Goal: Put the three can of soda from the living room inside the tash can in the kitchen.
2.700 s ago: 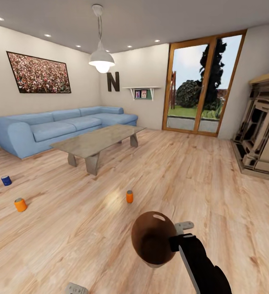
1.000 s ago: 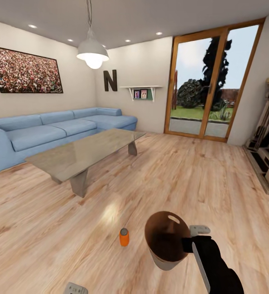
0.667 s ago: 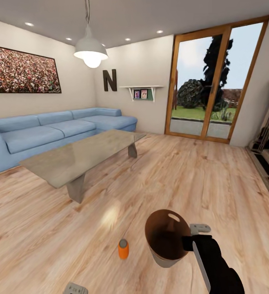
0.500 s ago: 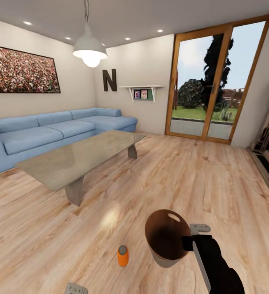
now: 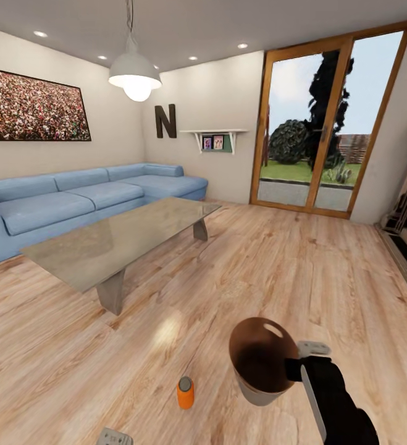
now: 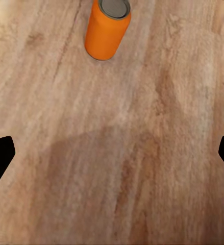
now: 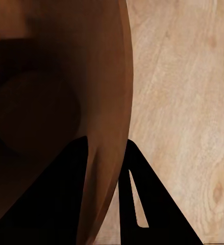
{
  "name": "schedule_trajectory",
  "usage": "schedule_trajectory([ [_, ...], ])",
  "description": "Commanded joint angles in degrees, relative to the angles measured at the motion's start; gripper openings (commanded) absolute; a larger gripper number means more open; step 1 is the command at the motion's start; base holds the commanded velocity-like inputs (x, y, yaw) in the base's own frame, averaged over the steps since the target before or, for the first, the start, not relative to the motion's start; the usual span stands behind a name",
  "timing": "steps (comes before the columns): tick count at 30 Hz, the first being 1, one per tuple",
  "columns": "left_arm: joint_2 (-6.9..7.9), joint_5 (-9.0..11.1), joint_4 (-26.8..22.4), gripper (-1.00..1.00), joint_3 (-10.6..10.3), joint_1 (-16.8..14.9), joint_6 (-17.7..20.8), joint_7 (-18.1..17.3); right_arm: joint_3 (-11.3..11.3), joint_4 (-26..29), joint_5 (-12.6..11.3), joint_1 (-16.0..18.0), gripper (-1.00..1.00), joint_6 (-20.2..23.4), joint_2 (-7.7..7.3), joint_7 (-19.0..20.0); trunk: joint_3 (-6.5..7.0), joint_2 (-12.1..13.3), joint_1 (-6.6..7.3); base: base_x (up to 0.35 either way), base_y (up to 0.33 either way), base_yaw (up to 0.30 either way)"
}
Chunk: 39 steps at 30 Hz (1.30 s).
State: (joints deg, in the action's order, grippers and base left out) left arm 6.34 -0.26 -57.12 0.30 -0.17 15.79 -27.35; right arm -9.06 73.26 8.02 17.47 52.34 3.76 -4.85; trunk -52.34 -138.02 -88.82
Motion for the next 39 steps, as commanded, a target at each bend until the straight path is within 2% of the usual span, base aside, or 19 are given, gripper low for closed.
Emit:
schedule_trajectory([
  [1,-0.01,0.00,-0.03,1.00,0.02,0.00,-0.02,0.07,-0.34,0.03,-1.07,0.02,-1.00,-0.07,-0.02,0.10,0.01,0.00,0.00,0.001,0.000,0.000],
  [9,0.13,-0.08,-0.35,1.00,0.07,0.00,-0.45,0.40,-1.13,0.04,-1.00,0.02,-1.00,-0.10,-0.38,0.10,0.01,0.00,0.00,0.000,0.000,0.000],
  [10,0.09,-0.08,-1.11,1.00,0.11,0.00,-0.42,1.11,-1.43,0.04,-0.99,0.02,-1.00,-0.13,-0.47,0.10,0.01,0.00,0.00,0.000,0.000,0.000],
  [11,-0.10,-0.07,-3.11,1.00,0.13,0.00,-0.27,3.79,-1.72,0.04,-0.99,0.02,-1.00,-0.18,-0.55,0.10,0.01,0.00,0.00,0.000,0.000,0.000],
  [12,-0.15,-0.05,-3.73,1.00,0.13,0.00,-0.25,4.78,-1.77,0.04,-0.99,0.02,-1.00,-0.19,-0.56,0.10,0.01,0.00,0.00,0.000,0.000,0.000],
  [13,-0.37,0.15,-5.66,1.00,0.14,0.00,-0.20,8.26,-1.85,0.04,-0.99,0.02,-1.00,-0.20,-0.64,0.10,0.01,0.00,0.00,0.000,0.000,0.000],
  [14,-1.43,0.54,-8.33,1.00,0.07,-0.10,0.64,14.75,-1.91,0.04,-0.98,0.02,-1.00,-0.27,-1.00,0.10,0.01,0.00,0.00,0.000,0.000,0.000],
  [16,-3.04,0.53,-8.23,1.00,0.04,-1.76,4.25,17.24,-2.07,0.04,-0.98,0.02,-1.00,-0.25,-1.40,0.10,0.01,0.00,0.00,0.000,0.000,0.000],
  [18,-4.15,0.43,-7.37,1.00,-0.06,-4.40,8.03,18.11,-2.16,0.01,-0.98,0.02,-1.00,-0.25,-1.63,0.10,0.01,0.00,0.00,0.000,0.000,0.000],
  [19,-5.14,0.39,-5.75,1.00,-0.28,-7.09,9.92,18.38,-2.18,-0.02,-0.98,0.02,-1.00,-0.24,-1.70,0.10,0.01,0.00,0.00,0.000,0.000,0.000],
  [20,-6.32,0.28,-3.85,1.00,-0.41,-9.30,11.04,18.47,-2.22,-0.04,-0.93,0.02,-1.00,-0.28,-1.77,0.07,0.01,0.00,0.00,0.000,0.000,0.000],
  [21,-8.62,-0.48,0.96,1.00,-0.52,-14.02,12.50,18.60,-2.26,-0.04,-0.87,0.02,-1.00,-0.36,-1.91,0.02,0.01,0.00,0.00,0.000,0.000,0.000],
  [23,-9.94,-1.43,4.43,1.00,-0.55,-17.11,12.87,18.73,-2.27,-0.05,-0.88,0.02,-1.00,-0.35,-1.97,0.02,0.01,0.00,0.00,0.000,0.000,0.000],
  [25,-10.74,-1.99,6.27,1.00,-0.57,-18.62,12.96,18.76,-2.28,-0.03,-0.89,0.02,-1.00,-0.33,-2.00,0.02,0.01,0.00,0.00,0.000,0.000,0.000],
  [26,-13.26,-4.46,11.02,1.00,-0.62,-22.17,13.04,18.81,-2.28,-0.04,-0.84,0.02,-1.00,-0.37,-2.18,0.00,0.01,0.00,0.00,0.000,0.000,0.000],
  [27,-13.90,-5.37,12.28,1.00,-0.63,-23.23,13.04,18.81,-2.28,-0.04,-0.83,0.02,-1.00,-0.38,-2.38,-0.03,0.01,0.00,0.00,0.000,0.000,0.000],
  [29,-14.63,-6.40,13.78,1.00,-0.59,-24.64,13.04,18.81,-2.28,-0.04,-0.82,0.02,-1.00,-0.39,-2.68,-0.04,0.01,0.00,0.00,0.000,0.000,0.000],
  [33,-15.51,-7.04,14.96,1.00,-0.57,-25.63,13.15,18.81,-2.28,-0.05,-0.81,0.02,-1.00,-0.48,-2.86,-0.07,0.01,0.00,0.00,0.000,0.000,0.000],
  [39,-15.78,-7.08,15.19,1.00,-0.56,-25.75,12.95,18.88,-2.28,-0.05,-0.81,0.02,-1.00,-0.43,-2.88,-0.07,0.01,0.00,0.00,0.000,0.000,0.000],
])
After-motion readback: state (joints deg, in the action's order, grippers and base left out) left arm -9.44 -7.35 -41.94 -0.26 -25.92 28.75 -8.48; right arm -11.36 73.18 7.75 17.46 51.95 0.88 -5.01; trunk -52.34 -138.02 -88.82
